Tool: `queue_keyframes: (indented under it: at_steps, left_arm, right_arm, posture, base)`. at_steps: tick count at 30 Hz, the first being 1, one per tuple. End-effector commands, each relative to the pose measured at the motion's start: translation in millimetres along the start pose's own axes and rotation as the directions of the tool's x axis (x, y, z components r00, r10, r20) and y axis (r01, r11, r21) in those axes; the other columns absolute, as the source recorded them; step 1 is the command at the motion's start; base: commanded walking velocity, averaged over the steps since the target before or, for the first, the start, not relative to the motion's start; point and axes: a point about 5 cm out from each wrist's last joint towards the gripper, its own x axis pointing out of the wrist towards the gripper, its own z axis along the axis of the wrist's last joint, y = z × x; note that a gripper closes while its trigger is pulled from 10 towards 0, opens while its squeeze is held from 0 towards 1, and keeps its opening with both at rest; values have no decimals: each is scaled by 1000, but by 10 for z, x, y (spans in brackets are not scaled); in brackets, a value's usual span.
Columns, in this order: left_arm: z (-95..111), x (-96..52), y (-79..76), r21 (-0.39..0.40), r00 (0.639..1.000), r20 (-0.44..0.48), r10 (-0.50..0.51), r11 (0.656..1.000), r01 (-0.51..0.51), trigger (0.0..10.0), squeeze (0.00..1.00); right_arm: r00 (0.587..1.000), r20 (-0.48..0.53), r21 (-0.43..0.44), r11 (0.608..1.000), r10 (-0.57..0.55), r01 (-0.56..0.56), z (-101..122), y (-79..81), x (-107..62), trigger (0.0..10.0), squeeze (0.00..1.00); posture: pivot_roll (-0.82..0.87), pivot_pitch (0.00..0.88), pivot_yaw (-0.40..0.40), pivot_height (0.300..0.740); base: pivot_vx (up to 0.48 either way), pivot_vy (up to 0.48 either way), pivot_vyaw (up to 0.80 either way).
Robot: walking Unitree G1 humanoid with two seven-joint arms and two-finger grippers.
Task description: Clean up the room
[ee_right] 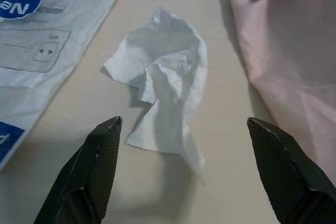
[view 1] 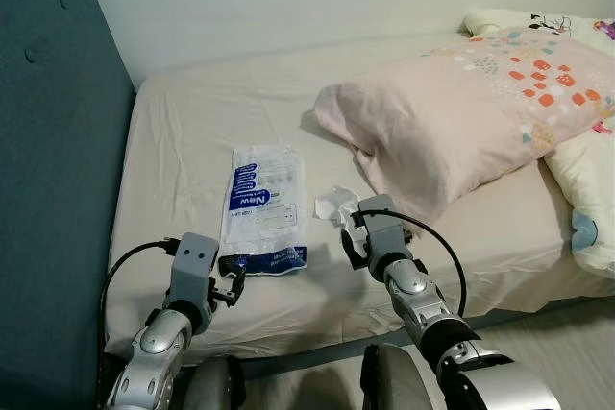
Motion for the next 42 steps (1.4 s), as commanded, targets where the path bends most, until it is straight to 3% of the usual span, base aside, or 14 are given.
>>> queue_keyframes:
  at_steps: [1,15,23,24,25,30,32,35,42]
  left_arm:
    - [-46,-59,71,-7,999,-27,21,1000,-22,10000,0]
    - [57,-121,72,-6,1000,-22,12,1000,-13,10000,0]
    - [79,-151,81,-4,1000,-24,18,1000,-18,10000,0]
    - [85,-154,81,-4,1000,-23,19,1000,-19,10000,0]
    - [105,-163,70,-6,1000,-21,18,1000,-18,10000,0]
    - [160,-179,27,-24,1000,-3,-10,1000,10,10000,0]
    - [269,-212,-114,-56,992,52,-119,991,122,10000,0]
    - [353,-250,-226,-52,975,85,-203,977,208,10000,0]
    - [599,-334,-387,-78,929,217,-301,943,323,10000,0]
  right_arm:
    - [1000,7,-41,999,-8,8,-1,-14,-3,10000,1000]
    - [1000,13,7,1000,-24,24,111,-150,53,10000,1000]
    - [1000,-6,88,996,28,-28,128,-102,74,10000,1000]
    - [999,-10,99,995,32,-31,133,-96,79,10000,357]
    - [999,-10,108,993,45,-44,146,-78,87,10000,0]
    - [998,-22,122,991,50,-47,150,-59,95,10000,0]
    - [998,-44,83,996,40,-37,128,-51,94,10000,0]
    - [998,-63,52,998,32,-28,100,-57,88,10000,0]
    - [996,-88,40,999,20,-16,53,-100,75,10000,0]
  posture:
    - [115,303,-25,581]
    - [160,335,-10,581]
    - [180,344,-7,581]
    - [180,344,-7,581]
    - [197,352,-4,581]
    - [217,361,0,581]
    - [232,366,7,581]
    - [240,370,12,581]
    - [259,380,26,581]
  base:
    - [0,0,0]
    - [0,0,0]
    - [0,0,0]
    - [0,0,0]
    - [0,0,0]
    - [0,0,0]
    - [0,0,0]
    - [0,0,0]
    - [0,0,0]
